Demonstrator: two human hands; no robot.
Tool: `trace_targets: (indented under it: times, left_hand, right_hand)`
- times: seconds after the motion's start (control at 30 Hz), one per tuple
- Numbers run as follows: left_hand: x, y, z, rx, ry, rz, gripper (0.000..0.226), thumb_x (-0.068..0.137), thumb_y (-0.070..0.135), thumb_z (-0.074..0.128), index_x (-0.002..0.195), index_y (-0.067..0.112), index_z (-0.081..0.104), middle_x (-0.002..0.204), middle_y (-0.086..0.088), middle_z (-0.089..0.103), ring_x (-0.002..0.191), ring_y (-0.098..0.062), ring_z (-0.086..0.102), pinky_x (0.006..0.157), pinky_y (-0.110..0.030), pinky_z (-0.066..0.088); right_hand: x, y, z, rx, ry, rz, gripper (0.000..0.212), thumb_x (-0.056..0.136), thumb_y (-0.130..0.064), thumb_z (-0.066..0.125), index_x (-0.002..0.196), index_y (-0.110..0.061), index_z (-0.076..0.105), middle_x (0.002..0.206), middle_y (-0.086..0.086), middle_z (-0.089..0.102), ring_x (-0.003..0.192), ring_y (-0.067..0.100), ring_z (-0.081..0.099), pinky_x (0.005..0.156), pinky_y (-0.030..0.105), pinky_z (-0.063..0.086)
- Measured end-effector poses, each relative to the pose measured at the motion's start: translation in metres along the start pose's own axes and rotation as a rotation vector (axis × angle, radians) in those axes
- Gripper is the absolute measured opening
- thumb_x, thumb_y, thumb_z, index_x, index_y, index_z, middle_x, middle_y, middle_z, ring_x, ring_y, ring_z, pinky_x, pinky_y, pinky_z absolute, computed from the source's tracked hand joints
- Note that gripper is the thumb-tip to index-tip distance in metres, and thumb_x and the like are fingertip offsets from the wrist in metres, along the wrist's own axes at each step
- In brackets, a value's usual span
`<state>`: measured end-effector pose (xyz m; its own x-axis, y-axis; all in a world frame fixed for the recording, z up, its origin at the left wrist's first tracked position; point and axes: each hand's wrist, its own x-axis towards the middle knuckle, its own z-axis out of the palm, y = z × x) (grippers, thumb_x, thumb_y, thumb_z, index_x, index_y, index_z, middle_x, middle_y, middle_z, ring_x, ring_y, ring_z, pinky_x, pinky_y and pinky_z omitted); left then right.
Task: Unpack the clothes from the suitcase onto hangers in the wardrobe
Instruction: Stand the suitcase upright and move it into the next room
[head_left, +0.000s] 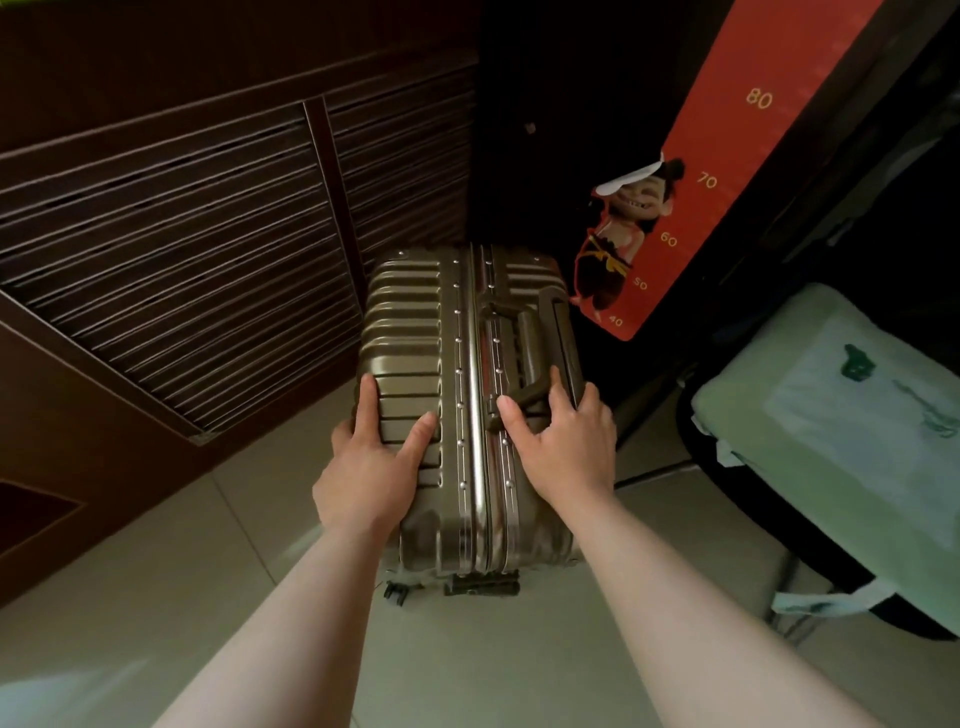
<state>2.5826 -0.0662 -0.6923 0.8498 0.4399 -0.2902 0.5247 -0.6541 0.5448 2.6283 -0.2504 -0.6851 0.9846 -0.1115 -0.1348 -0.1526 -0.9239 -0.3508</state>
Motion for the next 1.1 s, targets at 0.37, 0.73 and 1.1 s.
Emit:
trace_targets:
  times: [0.37, 0.73, 1.1]
  left_hand:
    - [0.043, 0.057, 0.021, -0.079, 0.073, -0.109, 0.081, 0.078, 0.082, 0.031, 0.143, 0.055, -0.010, 0.149, -0.008, 0.034, 0.120, -0.032, 0.054, 0.086, -0.044, 0.048]
    - [0.080, 0.109, 0.041, -0.143, 0.168, -0.233, 0.081, 0.081, 0.080, 0.030, 0.146, 0.051, -0.008, 0.150, -0.008, 0.033, 0.122, -0.033, 0.051, 0.088, -0.045, 0.047]
    - [0.105, 0.143, 0.053, -0.253, 0.166, -0.300, 0.082, 0.079, 0.080, 0.034, 0.145, 0.052, -0.008, 0.155, -0.006, 0.024, 0.127, -0.035, 0.047, 0.094, -0.049, 0.045]
  right_hand:
    - [0.093, 0.007, -0.016, -0.001, -0.053, -0.130, 0.087, 0.081, -0.080, 0.024, 0.152, -0.030, 0.022, 0.155, 0.016, 0.022, 0.142, 0.034, 0.021, 0.114, 0.045, 0.022]
    - [0.184, 0.003, -0.029, -0.049, -0.100, -0.267, 0.090, 0.079, -0.082, 0.021, 0.151, -0.029, 0.024, 0.154, 0.017, 0.025, 0.141, 0.035, 0.023, 0.116, 0.046, 0.024]
    - [0.203, -0.008, -0.039, -0.100, -0.028, -0.204, 0.076, 0.091, -0.068, 0.020, 0.150, -0.022, 0.029, 0.159, 0.013, 0.017, 0.146, 0.030, 0.013, 0.118, 0.045, 0.015]
